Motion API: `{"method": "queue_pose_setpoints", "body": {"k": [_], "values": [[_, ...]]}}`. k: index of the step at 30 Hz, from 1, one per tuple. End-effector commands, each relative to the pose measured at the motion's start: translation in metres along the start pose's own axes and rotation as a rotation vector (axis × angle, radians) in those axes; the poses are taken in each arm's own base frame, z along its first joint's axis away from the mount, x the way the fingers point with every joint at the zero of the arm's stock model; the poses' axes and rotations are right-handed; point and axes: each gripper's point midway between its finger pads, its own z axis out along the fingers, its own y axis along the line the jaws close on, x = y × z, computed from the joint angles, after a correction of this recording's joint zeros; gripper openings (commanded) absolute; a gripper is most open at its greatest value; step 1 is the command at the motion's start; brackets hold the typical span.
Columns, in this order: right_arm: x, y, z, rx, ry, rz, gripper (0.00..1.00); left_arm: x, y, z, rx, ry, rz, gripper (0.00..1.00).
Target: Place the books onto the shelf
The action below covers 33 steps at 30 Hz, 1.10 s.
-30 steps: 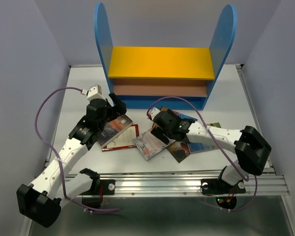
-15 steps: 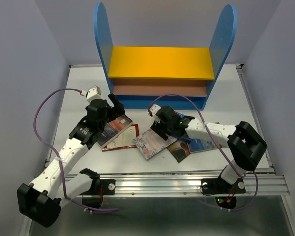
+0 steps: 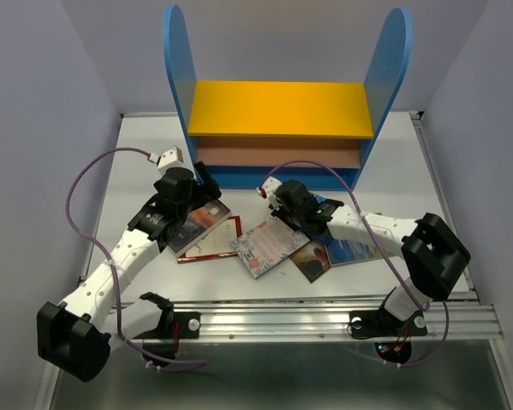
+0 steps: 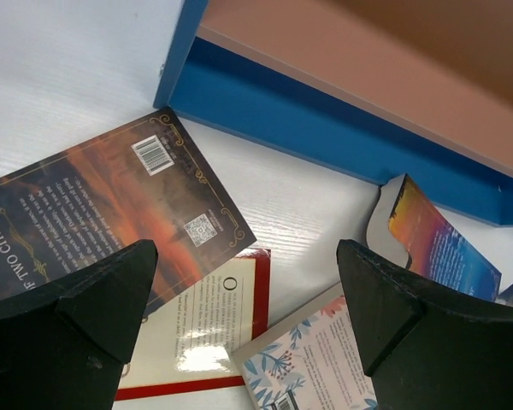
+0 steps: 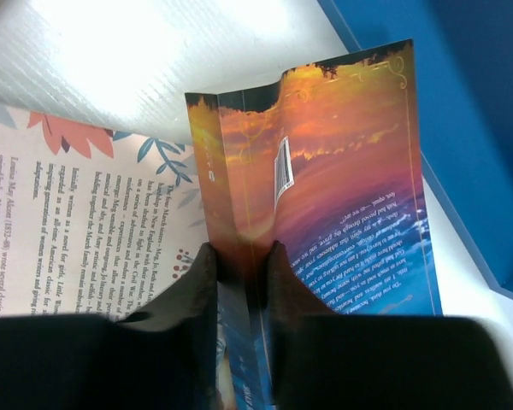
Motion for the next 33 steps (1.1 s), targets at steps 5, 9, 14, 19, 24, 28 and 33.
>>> {"method": "queue_pose_setpoints", "body": {"k": [5,9,14,19,24,28,33], "values": [[-0.026,0.003,-0.032,-0.067,-0.116,0.126,0.01,-0.025,-0.054,-0.006,0.248,-0.038,0.115,0.99],[-0.037,0.015,-0.054,-0.170,-0.190,0.100,0.01,-0.021,-0.083,-0.014,0.412,-0.009,0.199,0.99],[-0.038,0.034,-0.071,-0.297,-0.215,0.054,0.01,0.000,-0.134,-0.035,0.808,-0.026,0.485,0.99],[-0.030,0.033,-0.076,-0.359,-0.155,0.068,0.01,0.002,-0.159,-0.052,1.039,-0.178,0.905,0.99],[-0.038,0.018,-0.087,-0.402,-0.191,0.105,0.01,0.017,-0.160,-0.060,1.177,-0.244,1.129,0.99],[-0.047,0.020,-0.107,-0.510,-0.250,0.108,0.01,0.029,-0.166,-0.058,1.268,-0.241,1.180,0.99],[-0.049,0.008,-0.108,-0.532,-0.240,0.125,0.01,0.032,-0.187,-0.056,1.400,-0.262,1.280,0.99]]}}
